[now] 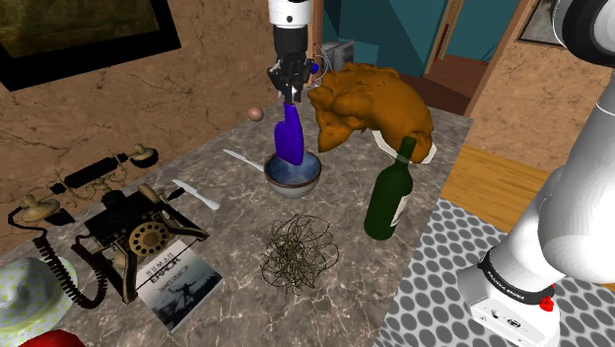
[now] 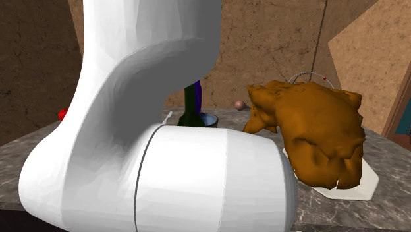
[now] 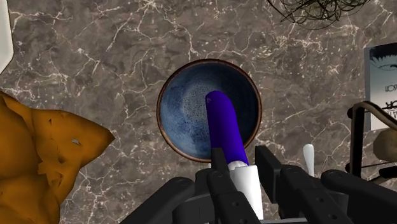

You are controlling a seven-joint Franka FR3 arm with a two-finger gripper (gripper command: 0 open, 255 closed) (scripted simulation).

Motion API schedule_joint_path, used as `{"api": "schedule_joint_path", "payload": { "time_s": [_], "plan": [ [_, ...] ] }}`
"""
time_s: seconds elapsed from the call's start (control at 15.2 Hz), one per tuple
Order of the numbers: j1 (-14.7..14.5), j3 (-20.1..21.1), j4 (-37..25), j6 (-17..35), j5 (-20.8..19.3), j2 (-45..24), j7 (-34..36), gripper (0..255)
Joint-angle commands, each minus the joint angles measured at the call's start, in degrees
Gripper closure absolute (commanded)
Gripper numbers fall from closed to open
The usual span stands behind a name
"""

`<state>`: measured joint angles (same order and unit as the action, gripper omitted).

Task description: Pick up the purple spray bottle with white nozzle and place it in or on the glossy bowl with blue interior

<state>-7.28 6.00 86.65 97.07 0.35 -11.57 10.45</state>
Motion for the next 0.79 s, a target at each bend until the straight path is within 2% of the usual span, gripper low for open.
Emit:
{"api": "schedule_joint_path", "payload": {
  "time_s": [0.0,0.13,0.66,0.73],
  "plan": [
    [0.05,-0.02,1.85,1.67,0.03,0.22,-0.08,255],
    [0.07,-0.03,3.78,3.54,0.04,0.28,-0.12,255],
    [0.07,-0.03,3.78,3.54,0.04,0.28,-0.12,255],
    [0.07,-0.04,3.78,3.54,0.04,0.28,-0.13,0]
  ]
}}
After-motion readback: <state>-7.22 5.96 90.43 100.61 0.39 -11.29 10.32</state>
